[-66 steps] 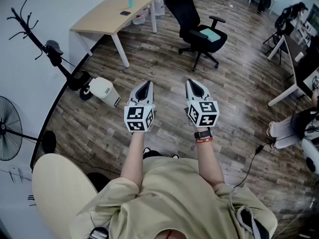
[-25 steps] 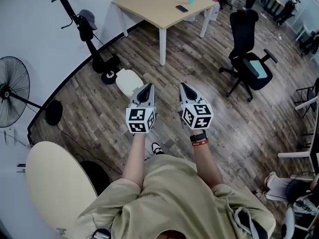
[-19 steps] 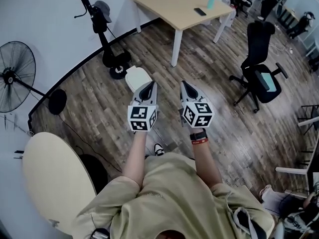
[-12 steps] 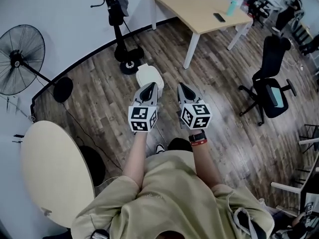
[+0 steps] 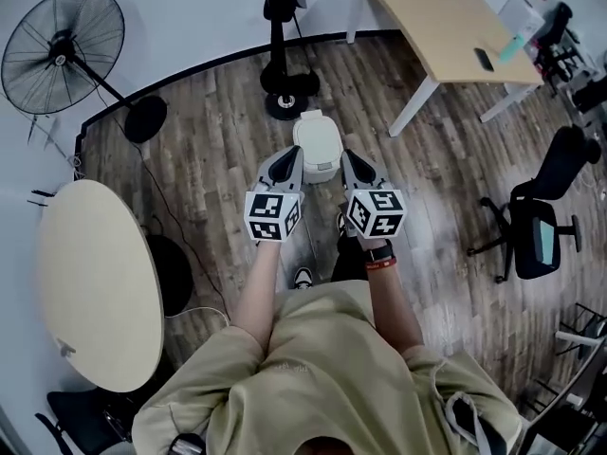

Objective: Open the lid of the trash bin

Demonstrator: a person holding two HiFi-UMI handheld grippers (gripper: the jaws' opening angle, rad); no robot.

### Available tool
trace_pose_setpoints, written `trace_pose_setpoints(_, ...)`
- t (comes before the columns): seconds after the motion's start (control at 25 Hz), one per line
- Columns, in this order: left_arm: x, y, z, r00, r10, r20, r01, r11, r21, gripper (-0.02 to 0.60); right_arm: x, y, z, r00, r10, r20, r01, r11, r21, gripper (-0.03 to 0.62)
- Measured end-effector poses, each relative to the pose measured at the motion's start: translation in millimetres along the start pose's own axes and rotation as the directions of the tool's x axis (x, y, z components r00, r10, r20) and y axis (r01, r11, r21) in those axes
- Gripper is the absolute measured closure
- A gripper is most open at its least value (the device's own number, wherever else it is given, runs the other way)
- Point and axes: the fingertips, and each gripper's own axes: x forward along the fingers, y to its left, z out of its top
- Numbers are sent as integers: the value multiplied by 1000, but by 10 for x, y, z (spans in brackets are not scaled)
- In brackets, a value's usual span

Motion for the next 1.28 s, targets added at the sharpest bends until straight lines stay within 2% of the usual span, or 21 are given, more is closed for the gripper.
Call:
trace_pose_setpoints(0.2, 317, 233, -97, 998, 58, -27, -59, 998, -10, 557, 420, -153, -80, 997, 56, -62, -56, 998, 15, 591)
trace_pose_setpoints(0.6, 858, 584, -573, 989, 102, -106, -111, 990, -81, 557, 1124, -539, -469, 988, 84, -131, -76, 995, 66, 591)
trace_pose_setpoints(1.0, 1236, 791, -1099, 977, 108, -183, -129, 986, -110, 557, 1530, -799, -1010, 964, 115, -239, -94, 991, 98, 591)
trace_pose_setpoints(1.28, 1440, 833, -1488, 970, 94, -224, -126, 983, -132, 557, 1782, -1029, -1505, 936, 134, -325, -104, 989, 107, 591)
